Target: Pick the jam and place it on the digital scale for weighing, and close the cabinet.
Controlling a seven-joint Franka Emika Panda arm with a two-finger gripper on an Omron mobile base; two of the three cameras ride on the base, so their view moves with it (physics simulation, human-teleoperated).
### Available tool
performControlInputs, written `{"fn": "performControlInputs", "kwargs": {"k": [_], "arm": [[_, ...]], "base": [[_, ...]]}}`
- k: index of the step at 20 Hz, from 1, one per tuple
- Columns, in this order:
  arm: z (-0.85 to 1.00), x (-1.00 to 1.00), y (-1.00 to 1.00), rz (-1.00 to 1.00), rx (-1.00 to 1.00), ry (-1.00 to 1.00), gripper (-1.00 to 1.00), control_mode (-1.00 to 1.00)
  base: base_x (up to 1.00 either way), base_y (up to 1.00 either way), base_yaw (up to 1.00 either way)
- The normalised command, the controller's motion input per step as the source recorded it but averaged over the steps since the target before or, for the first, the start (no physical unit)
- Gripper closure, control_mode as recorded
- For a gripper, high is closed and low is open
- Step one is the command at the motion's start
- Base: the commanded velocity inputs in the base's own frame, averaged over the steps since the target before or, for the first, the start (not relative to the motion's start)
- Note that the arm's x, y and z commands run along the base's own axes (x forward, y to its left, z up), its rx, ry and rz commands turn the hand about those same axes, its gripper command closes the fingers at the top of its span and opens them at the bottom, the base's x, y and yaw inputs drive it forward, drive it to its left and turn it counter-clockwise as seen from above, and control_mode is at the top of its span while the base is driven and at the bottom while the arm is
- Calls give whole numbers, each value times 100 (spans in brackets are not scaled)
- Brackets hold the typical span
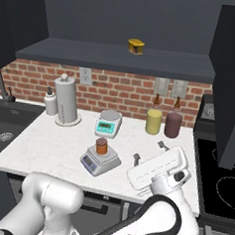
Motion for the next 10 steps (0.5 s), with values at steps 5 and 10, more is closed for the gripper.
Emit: {"fn": "performControlInputs", "kwargs": {"k": [5, 10], "arm": [[45, -38, -77, -8, 13, -3, -100, -100], [43, -32, -73, -1, 10, 1, -100, -100]], "base": [[0, 0, 0], [0, 0, 0]]}}
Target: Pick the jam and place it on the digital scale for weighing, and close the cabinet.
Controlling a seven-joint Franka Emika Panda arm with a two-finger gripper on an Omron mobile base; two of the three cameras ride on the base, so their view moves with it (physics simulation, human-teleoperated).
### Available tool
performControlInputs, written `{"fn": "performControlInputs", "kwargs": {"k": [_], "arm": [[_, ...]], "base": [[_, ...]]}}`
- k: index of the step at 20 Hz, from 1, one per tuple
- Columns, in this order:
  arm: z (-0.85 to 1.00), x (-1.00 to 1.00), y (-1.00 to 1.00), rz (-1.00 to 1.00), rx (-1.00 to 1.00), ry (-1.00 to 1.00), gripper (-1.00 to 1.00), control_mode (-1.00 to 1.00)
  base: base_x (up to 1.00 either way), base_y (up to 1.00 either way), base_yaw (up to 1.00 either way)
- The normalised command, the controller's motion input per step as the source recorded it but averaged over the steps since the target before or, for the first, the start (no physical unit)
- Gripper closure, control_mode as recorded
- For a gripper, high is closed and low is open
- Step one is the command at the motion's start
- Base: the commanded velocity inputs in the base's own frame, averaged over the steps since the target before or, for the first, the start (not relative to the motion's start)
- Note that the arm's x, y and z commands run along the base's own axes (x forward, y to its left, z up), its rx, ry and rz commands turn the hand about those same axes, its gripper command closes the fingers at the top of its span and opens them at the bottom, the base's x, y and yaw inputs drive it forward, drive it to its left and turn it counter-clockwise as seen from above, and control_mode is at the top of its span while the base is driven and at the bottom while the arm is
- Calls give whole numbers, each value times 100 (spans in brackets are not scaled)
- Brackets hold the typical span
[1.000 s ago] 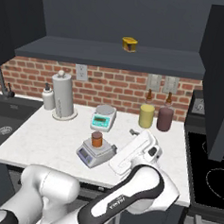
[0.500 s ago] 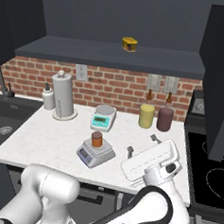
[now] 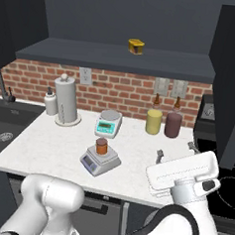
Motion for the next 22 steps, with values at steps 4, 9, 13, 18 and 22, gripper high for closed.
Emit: {"fn": "performControlInputs", "kwargs": {"k": [4, 9, 13, 18, 22], "arm": [[11, -47, -63, -1, 4, 0, -100, -100], [-17, -31, -34, 0, 0, 4, -100, -100], [28, -12, -46, 0, 2, -3, -100, -100], [60, -3, -79, 0, 8, 0, -100, -100], [7, 0, -74, 0, 2, 8, -100, -100]], "base": [[0, 0, 0], [0, 0, 0], [0, 0, 0], [0, 0, 0], [0, 0, 0]]}}
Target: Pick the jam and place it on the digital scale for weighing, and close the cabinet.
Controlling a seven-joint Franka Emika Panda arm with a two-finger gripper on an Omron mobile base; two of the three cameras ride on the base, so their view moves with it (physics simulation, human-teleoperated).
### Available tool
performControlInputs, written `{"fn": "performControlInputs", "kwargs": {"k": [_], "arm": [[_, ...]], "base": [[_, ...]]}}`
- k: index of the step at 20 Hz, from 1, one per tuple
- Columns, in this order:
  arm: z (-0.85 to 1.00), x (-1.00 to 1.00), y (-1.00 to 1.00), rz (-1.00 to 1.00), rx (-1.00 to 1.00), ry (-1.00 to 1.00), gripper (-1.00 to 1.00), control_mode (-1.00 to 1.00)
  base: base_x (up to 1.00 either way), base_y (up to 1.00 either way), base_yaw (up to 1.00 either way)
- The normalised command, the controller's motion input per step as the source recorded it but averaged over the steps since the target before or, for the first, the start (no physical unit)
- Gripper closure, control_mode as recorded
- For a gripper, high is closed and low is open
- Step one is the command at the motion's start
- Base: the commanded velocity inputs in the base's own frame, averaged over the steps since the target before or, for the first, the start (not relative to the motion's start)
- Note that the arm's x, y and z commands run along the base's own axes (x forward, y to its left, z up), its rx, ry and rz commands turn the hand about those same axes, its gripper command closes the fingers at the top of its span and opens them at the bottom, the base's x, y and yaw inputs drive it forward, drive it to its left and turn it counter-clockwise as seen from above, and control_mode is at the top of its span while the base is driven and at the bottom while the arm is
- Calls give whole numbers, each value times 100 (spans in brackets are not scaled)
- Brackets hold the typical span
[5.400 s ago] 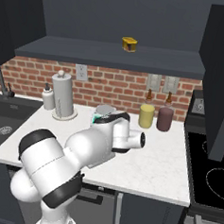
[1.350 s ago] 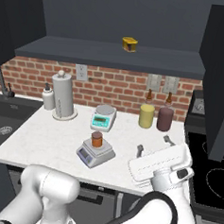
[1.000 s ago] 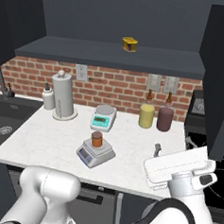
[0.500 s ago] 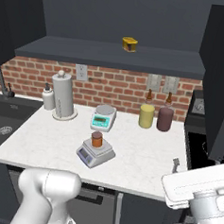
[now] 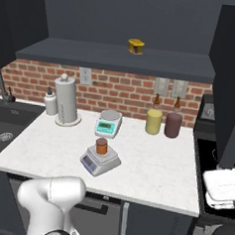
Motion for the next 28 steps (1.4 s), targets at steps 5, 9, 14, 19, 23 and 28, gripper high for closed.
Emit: {"fn": "performControlInputs", "kwargs": {"k": [5, 9, 14, 19, 23, 28], "arm": [[-1, 14, -67, 0, 0, 13, -100, -100], [47, 1, -40, 2, 2, 0, -100, -100], [86, -5, 0, 9, 0, -24, -100, -100], [85, -1, 82, 14, 0, -44, -100, -100], [75, 8, 100, 14, 0, -43, -100, -100], [72, 12, 100, 9, -2, -44, -100, -100]], "base": [[0, 0, 0], [0, 0, 0], [0, 0, 0], [0, 0, 0], [0, 0, 0], [0, 0, 0]]}}
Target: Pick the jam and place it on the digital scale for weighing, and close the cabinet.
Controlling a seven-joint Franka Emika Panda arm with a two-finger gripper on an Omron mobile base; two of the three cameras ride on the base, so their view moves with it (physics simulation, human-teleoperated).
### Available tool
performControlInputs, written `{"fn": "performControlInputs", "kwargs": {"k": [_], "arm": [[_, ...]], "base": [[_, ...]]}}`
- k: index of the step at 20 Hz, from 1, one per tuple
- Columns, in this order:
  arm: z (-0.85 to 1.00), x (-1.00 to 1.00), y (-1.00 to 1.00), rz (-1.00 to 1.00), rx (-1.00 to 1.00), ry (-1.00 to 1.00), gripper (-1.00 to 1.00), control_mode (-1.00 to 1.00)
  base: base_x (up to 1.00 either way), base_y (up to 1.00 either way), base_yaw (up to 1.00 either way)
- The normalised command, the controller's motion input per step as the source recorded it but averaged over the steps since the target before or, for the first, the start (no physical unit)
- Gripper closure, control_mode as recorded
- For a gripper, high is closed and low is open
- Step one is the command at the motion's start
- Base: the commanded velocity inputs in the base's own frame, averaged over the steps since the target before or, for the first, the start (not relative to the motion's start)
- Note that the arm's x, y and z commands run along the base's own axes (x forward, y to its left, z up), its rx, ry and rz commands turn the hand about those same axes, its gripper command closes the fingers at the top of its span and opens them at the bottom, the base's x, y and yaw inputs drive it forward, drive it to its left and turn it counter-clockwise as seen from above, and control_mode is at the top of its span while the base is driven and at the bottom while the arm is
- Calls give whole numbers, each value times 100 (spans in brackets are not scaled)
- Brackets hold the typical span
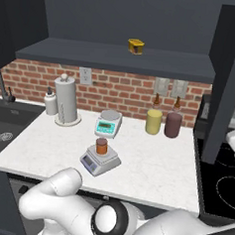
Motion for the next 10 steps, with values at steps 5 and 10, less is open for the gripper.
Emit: {"fn": "performControlInputs", "kwargs": {"k": [5, 10], "arm": [[35, 34, 100, -4, -11, -34, -100, -100], [8, 53, 100, -10, -9, -18, -100, -100]], "base": [[0, 0, 0], [0, 0, 0]]}}
